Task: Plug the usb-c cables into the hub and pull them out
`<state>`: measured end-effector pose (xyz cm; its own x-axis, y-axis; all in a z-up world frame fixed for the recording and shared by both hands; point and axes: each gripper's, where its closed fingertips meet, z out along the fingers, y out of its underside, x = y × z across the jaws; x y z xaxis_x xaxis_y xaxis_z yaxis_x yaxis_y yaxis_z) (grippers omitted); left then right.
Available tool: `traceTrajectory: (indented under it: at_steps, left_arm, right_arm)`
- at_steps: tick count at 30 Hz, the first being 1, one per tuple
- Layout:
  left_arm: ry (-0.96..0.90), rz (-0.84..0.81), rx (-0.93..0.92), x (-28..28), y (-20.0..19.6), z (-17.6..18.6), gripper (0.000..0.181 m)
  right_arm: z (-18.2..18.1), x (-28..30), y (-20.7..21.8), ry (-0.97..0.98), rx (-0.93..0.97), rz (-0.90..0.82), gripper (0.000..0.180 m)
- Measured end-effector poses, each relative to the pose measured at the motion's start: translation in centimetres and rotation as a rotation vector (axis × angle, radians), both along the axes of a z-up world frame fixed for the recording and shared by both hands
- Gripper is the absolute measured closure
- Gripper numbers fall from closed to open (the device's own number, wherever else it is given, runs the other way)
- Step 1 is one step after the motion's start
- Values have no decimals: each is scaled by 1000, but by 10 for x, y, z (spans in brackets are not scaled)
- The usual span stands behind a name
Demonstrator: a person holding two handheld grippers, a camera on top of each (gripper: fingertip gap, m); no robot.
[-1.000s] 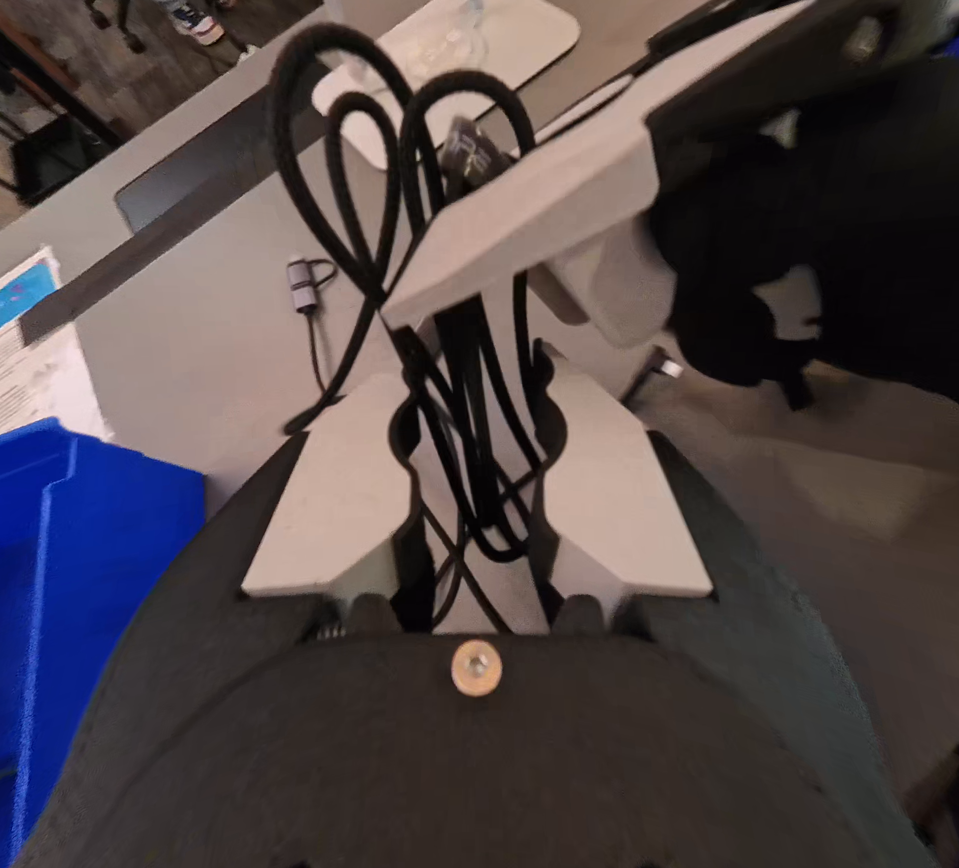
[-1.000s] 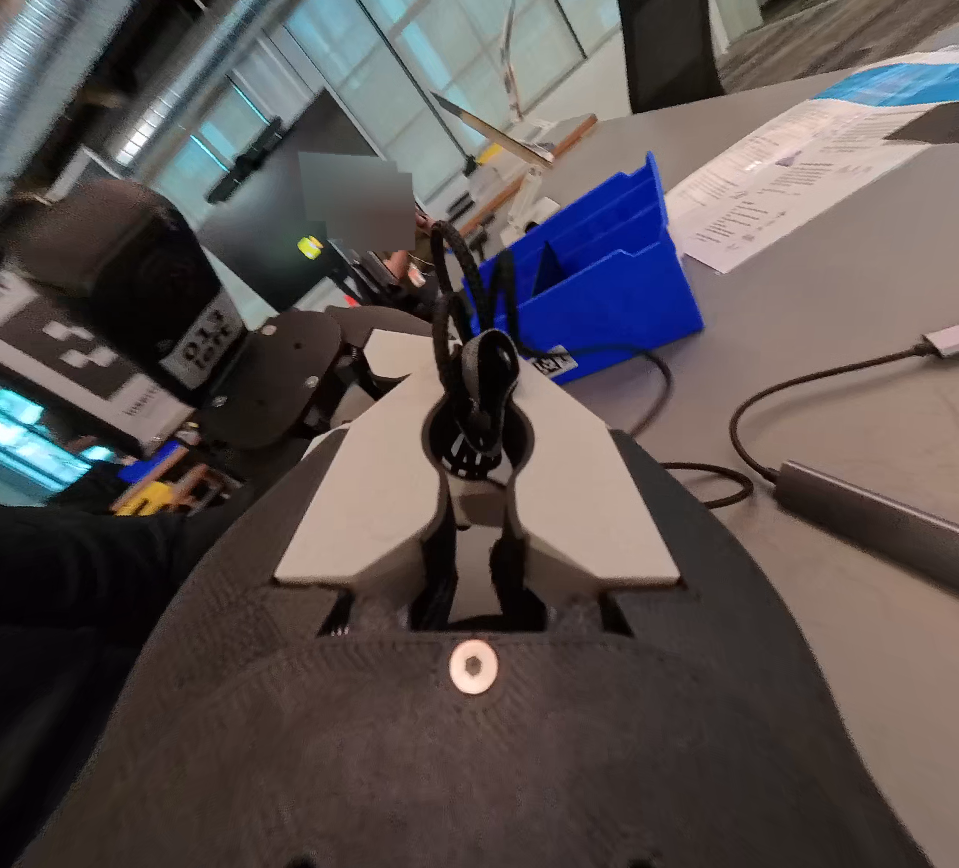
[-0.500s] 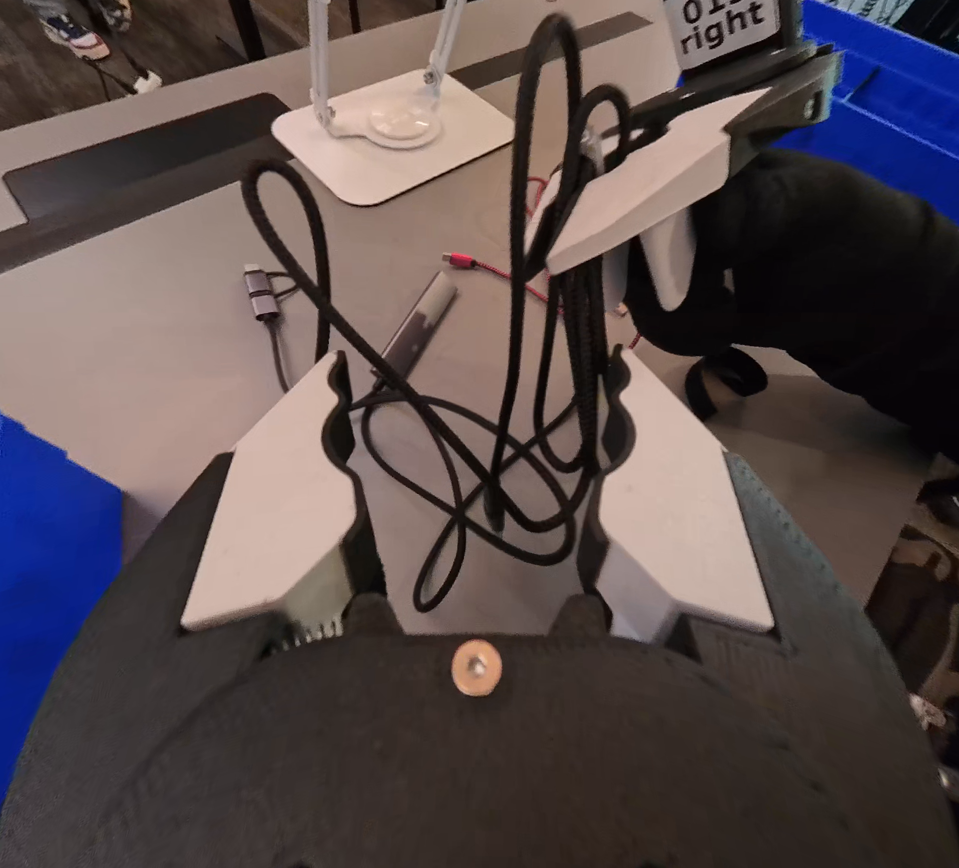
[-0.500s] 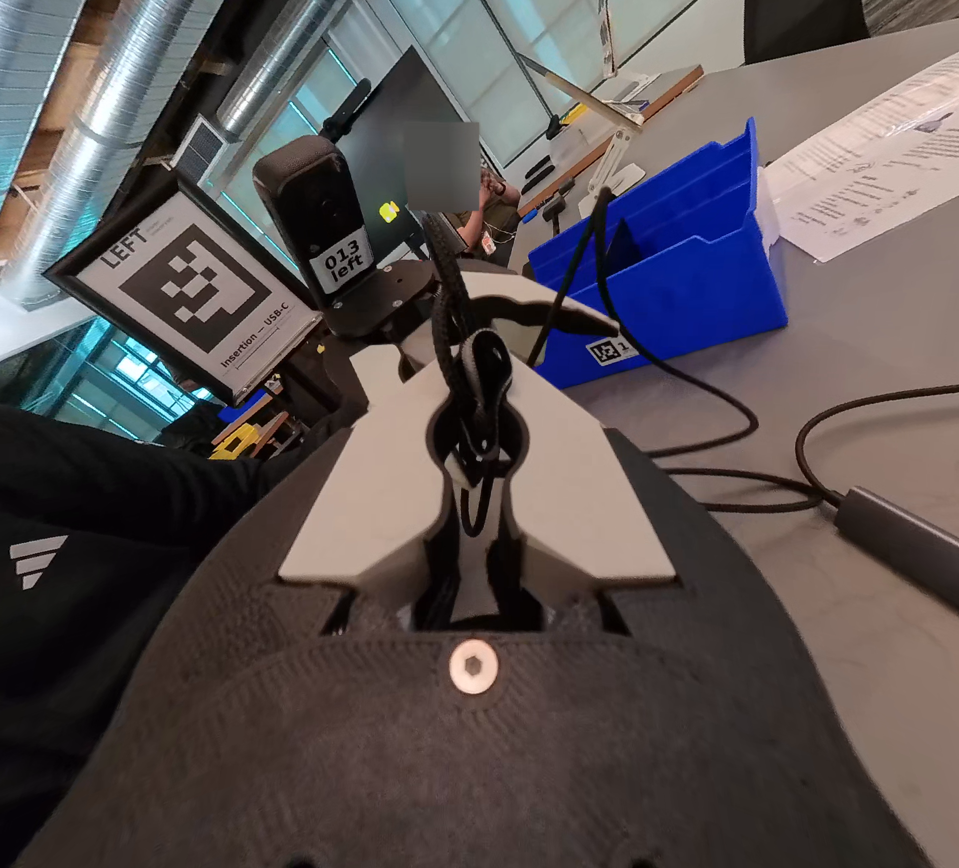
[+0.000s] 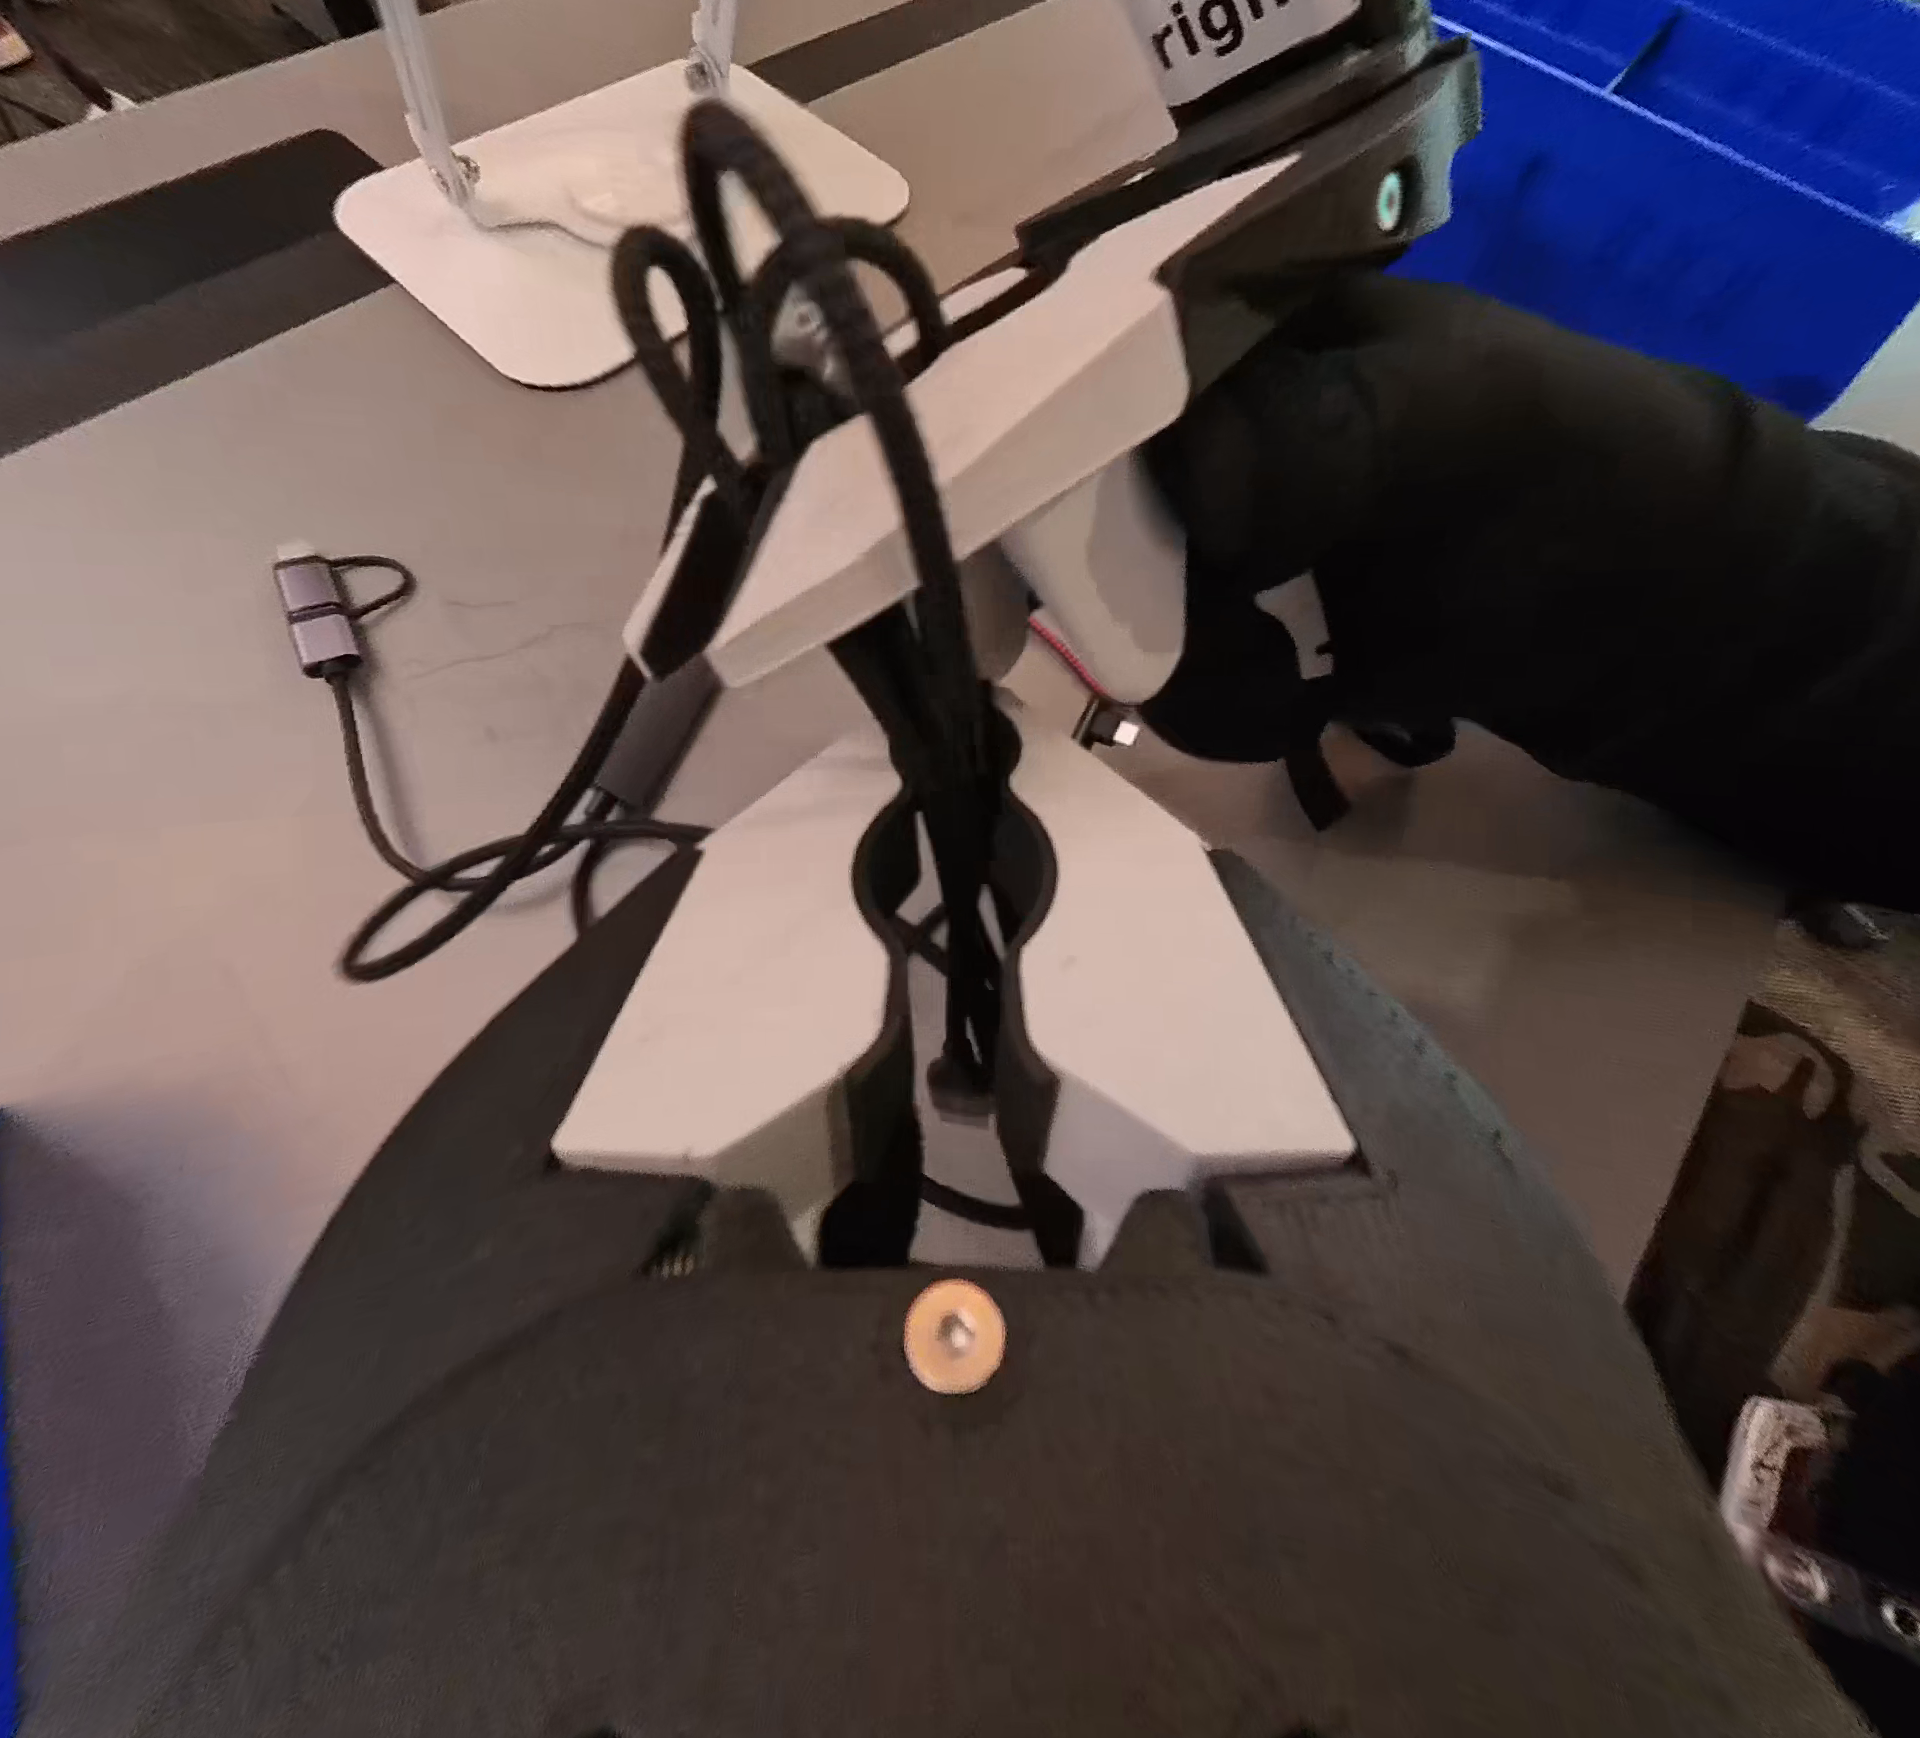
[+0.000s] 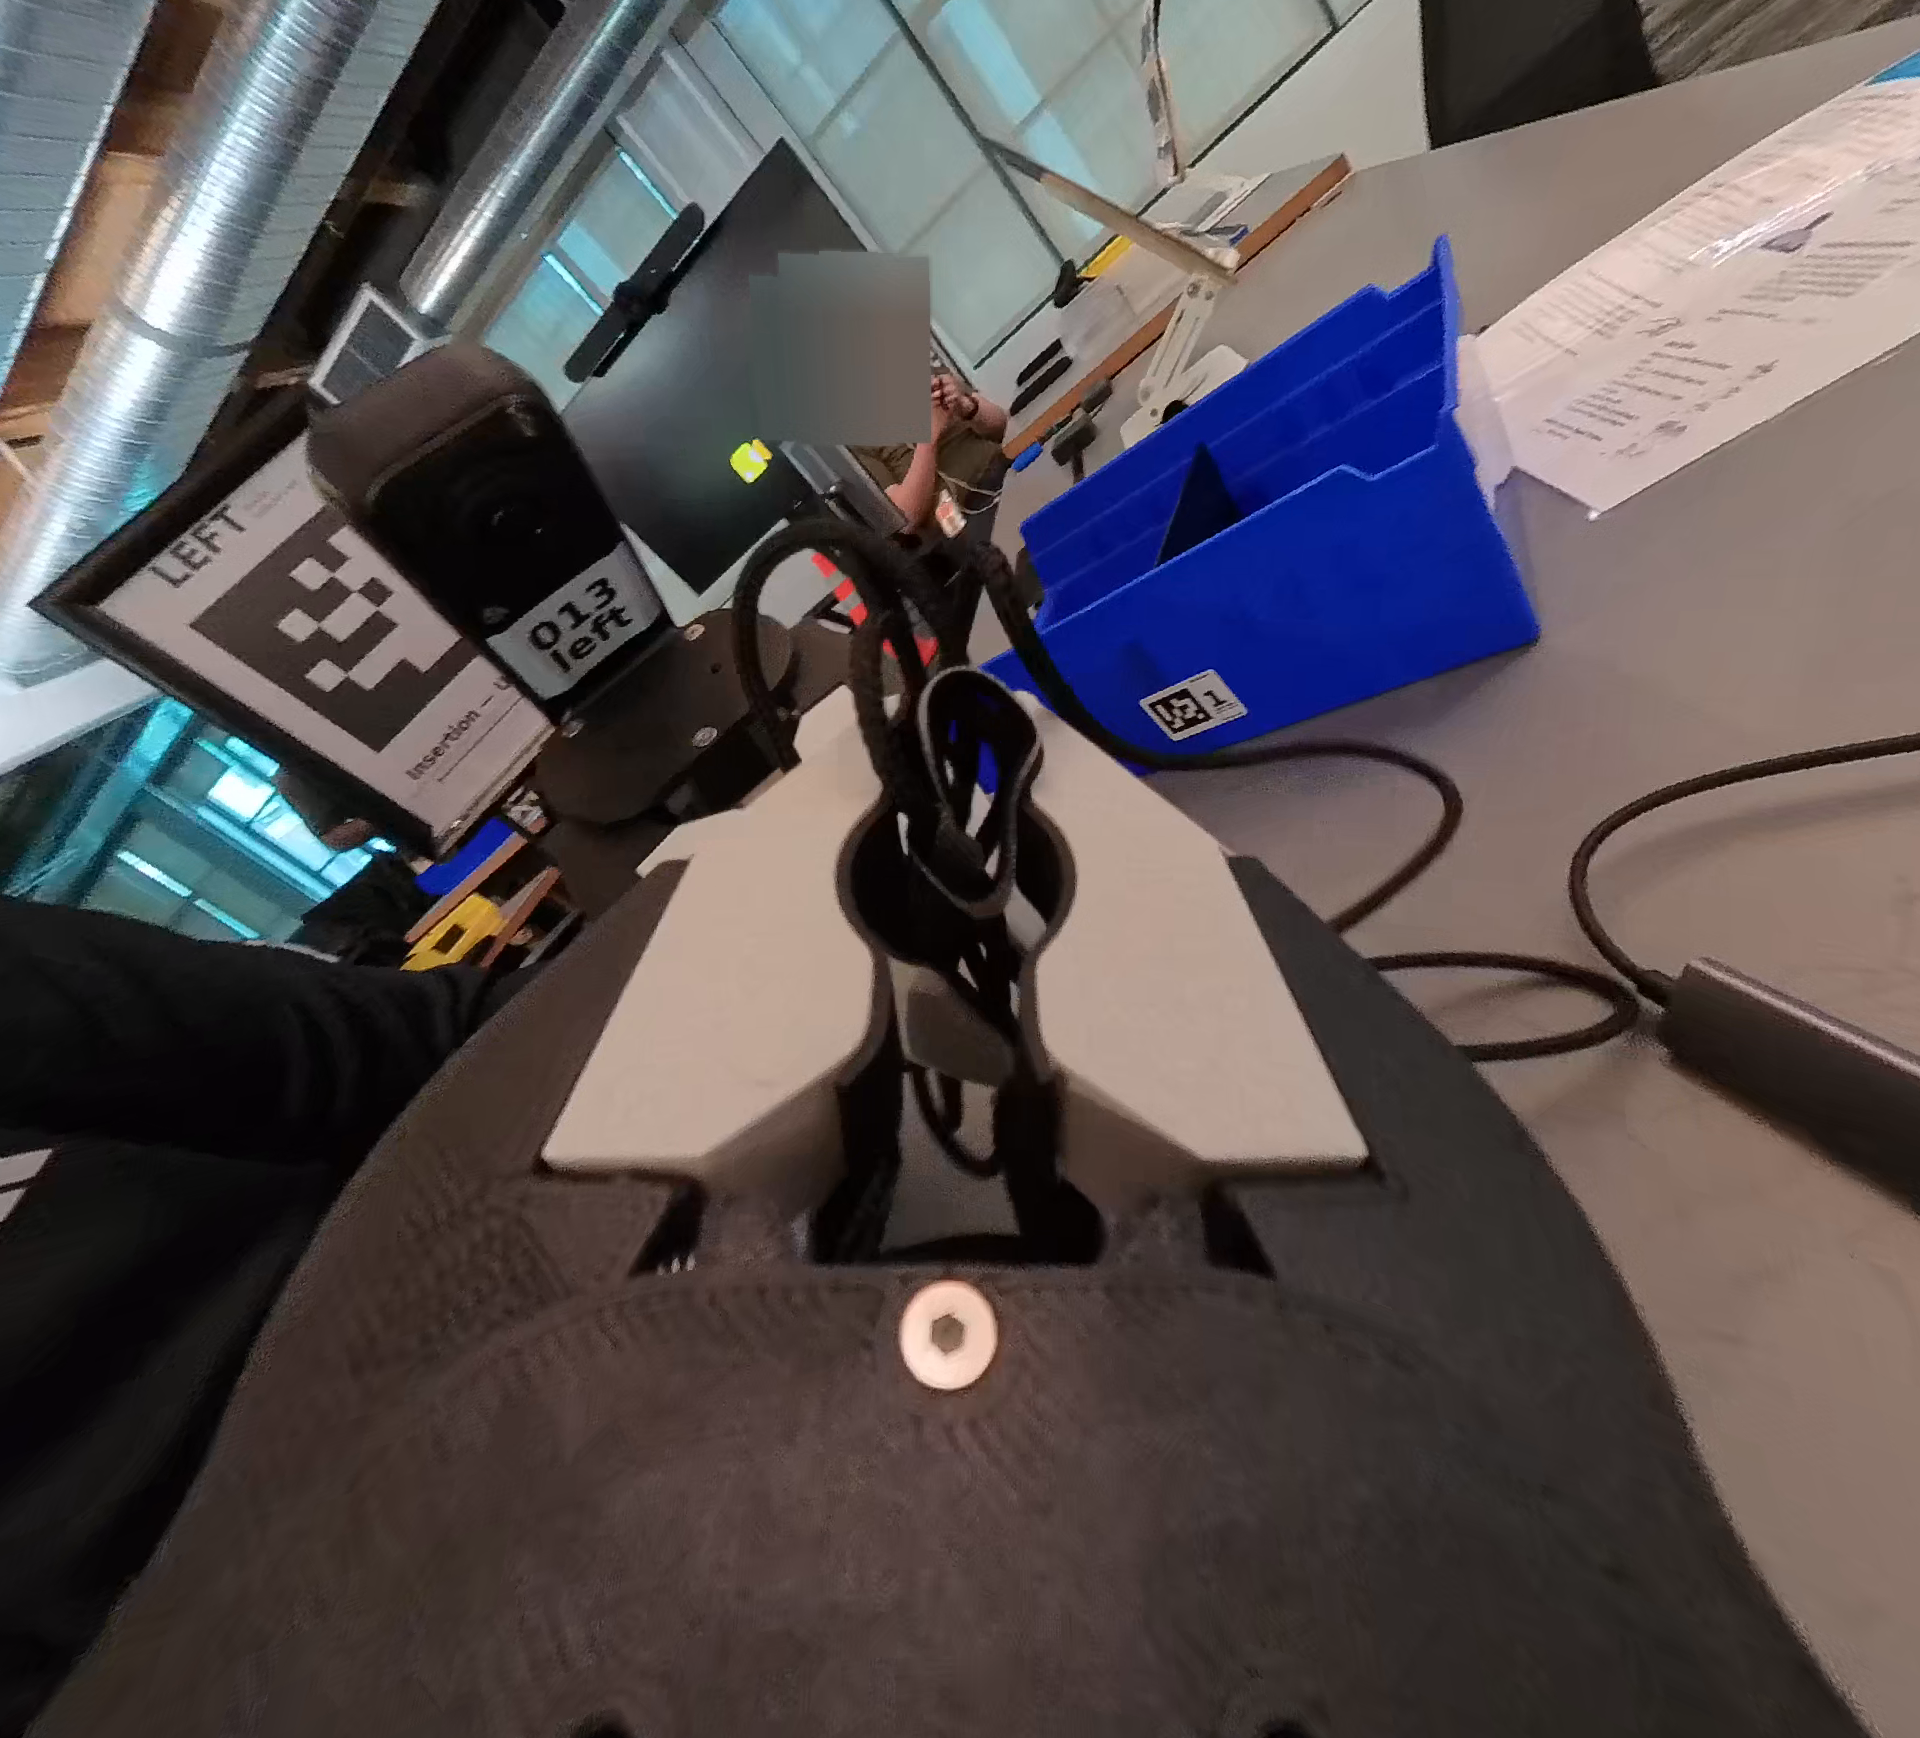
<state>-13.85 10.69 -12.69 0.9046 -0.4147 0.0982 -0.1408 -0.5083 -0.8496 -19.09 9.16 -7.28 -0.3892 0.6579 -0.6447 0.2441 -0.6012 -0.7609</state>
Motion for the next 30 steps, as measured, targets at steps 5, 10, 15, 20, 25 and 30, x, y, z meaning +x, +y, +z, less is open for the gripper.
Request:
traceTrajectory:
  at_steps: [5,10,15,20,25,30]
  left_arm:
    - [-21,98,28,-27,1,9,181]
    - [162,235,105,-45,7,15,181]
    - [298,262,119,-34,14,8,181]
    - [256,233,145,-20,13,12,181]
    - [223,201,185,-16,9,20,166]
    - [266,199,296,-27,-12,52,109]
  right_arm:
    - [2,10,-1,-63,23,56,127]
    - [0,17,3,-105,123,-56,101]
    - [-5,-1,-13,-82,119,-99,100]
    - [4,-1,-7,18,75,-120,151]
    - [5,5,-6,27,86,-84,174]
    - [13,17,9,56,53,-60,176]
